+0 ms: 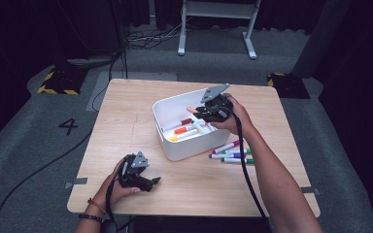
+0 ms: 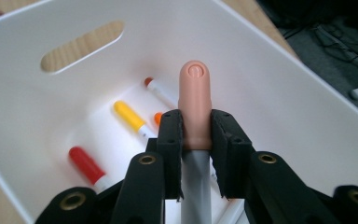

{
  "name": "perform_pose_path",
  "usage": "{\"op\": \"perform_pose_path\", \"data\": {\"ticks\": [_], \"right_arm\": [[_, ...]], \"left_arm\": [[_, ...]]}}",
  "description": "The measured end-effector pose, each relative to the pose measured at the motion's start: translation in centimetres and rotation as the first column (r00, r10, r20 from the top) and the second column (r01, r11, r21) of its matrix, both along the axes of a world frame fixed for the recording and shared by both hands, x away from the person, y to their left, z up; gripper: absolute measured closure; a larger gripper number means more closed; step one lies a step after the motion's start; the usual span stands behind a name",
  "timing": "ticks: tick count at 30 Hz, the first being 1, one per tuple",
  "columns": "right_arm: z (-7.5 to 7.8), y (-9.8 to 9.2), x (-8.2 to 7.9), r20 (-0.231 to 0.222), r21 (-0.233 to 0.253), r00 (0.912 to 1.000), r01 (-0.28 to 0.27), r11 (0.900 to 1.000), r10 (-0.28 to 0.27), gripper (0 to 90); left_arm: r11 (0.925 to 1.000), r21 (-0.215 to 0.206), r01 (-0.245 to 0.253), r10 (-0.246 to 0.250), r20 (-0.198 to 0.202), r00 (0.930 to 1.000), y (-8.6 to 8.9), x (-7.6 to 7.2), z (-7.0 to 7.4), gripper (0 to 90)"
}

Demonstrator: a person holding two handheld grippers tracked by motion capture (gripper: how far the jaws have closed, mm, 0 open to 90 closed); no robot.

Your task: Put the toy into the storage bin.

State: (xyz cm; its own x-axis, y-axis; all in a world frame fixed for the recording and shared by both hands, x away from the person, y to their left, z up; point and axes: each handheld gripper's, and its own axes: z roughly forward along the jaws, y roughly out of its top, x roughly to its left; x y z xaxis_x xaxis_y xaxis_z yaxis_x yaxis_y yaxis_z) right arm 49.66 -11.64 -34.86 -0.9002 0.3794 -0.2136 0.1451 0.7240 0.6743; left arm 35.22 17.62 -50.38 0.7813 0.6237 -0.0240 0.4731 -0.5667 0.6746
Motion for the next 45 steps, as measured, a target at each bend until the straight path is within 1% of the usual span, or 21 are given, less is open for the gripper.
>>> {"op": "perform_pose_path", "data": {"ticks": [2,4,5,6,9,12,14,17,19,20,23,25,30,32,34,35,37,38,41,43,45], "right_arm": [[-0.2,0.0,0.0,-0.014,-0.036,0.9995,-0.030,0.999,0.030,74.5],[-0.5,-0.1,0.0,-0.026,-0.032,0.9987,-0.044,0.999,0.043,74.3],[-0.5,-0.1,0.0,-0.032,-0.051,0.9979,-0.058,0.997,0.056,74.4],[-0.6,0.0,-0.1,-0.036,-0.046,0.9969,-0.072,0.996,0.070,74.3],[-0.8,0.3,-0.3,-0.043,-0.062,0.9933,-0.110,0.992,0.108,74.3],[-1.0,0.6,-0.4,-0.047,-0.083,0.9915,-0.125,0.989,0.121,74.1],[-1.1,0.8,-0.5,-0.064,-0.076,0.9890,-0.138,0.988,0.133,73.7],[-1.3,0.8,-0.7,-0.066,-0.075,0.9872,-0.150,0.986,0.146,72.0],[-1.5,0.8,-0.9,-0.075,-0.065,0.9849,-0.161,0.985,0.156,68.2],[-1.5,0.8,-0.9,-0.072,-0.063,0.9842,-0.166,0.984,0.162,67.0],[-1.5,0.4,-1.1,-0.068,-0.048,0.9859,-0.156,0.987,0.153,67.3],[-1.3,0.0,-1.3,-0.062,-0.020,0.9865,-0.153,0.988,0.151,66.2],[-0.3,-2.0,-2.0,-0.039,0.077,0.9906,-0.128,0.989,0.131,59.7],[0.2,-3.1,-2.6,-0.028,0.097,0.9933,-0.109,0.989,0.113,59.0],[0.5,-4.5,-3.4,-0.009,0.126,0.9949,-0.099,0.987,0.101,57.8],[0.6,-5.0,-3.6,-0.009,0.133,0.9956,-0.091,0.987,0.093,57.5],[0.7,-6.2,-4.4,0.002,0.148,0.9956,-0.092,0.985,0.093,56.3],[0.7,-6.8,-4.8,0.003,0.150,0.9959,-0.090,0.985,0.090,55.8],[0.3,-8.5,-6.2,0.007,0.128,0.9958,-0.092,0.988,0.091,55.4],[-0.3,-9.8,-7.2,0.003,0.110,0.9962,-0.087,0.990,0.087,56.3],[-0.9,-11.0,-7.9,-0.001,0.106,0.9969,-0.078,0.991,0.079,57.4]], "left_arm": [[1.0000,0.000,0.000,0.000,0.000,1.0000,0.0,0.0,0.0,12.6],[1.0000,-0.001,0.000,0.000,0.000,1.0000,0.0,0.0,0.0,12.5],[1.0000,0.000,0.000,0.000,0.000,1.0000,0.0,0.0,0.0,12.6],[1.0000,0.000,0.000,0.000,0.000,1.0000,0.0,0.0,0.0,12.6],[1.0000,0.000,0.000,0.000,0.000,1.0000,0.0,0.0,0.0,12.5],[1.0000,0.002,0.001,-0.001,0.000,1.0000,0.0,0.0,0.0,12.5],[1.0000,0.000,0.000,0.000,0.000,1.0000,0.0,0.0,0.0,12.6],[1.0000,0.002,0.001,-0.001,0.000,1.0000,0.0,0.0,0.0,12.6],[1.0000,0.002,-0.003,0.003,-0.001,1.0000,0.0,0.0,0.0,12.6],[1.0000,-0.005,-0.005,0.005,-0.011,0.9999,0.0,0.0,0.0,12.6],[1.0000,-0.003,-0.005,0.005,-0.009,1.0000,0.0,0.0,0.0,12.6],[1.0000,-0.006,-0.007,0.007,-0.009,0.9999,0.0,0.0,0.0,12.6],[1.0000,-0.006,-0.007,0.006,-0.010,0.9999,0.0,-0.1,0.0,12.6],[1.0000,-0.003,-0.005,0.005,-0.009,1.0000,0.0,0.0,0.0,12.6],[1.0000,-0.004,-0.005,0.005,-0.011,0.9999,0.0,0.0,0.0,12.6],[1.0000,-0.005,-0.007,0.007,-0.009,0.9999,0.0,0.0,0.0,12.6],[1.0000,-0.003,-0.005,0.005,-0.009,0.9999,0.0,0.0,0.0,12.6],[1.0000,-0.006,-0.006,0.006,-0.011,0.9999,0.0,-0.1,0.0,12.6],[1.0000,-0.005,-0.006,0.006,-0.008,0.9999,0.0,0.0,0.0,12.6],[1.0000,-0.005,-0.007,0.007,-0.008,0.9999,0.0,0.0,0.0,12.6],[1.0000,-0.006,-0.006,0.006,-0.010,0.9999,0.0,-0.1,0.0,12.6]]}}
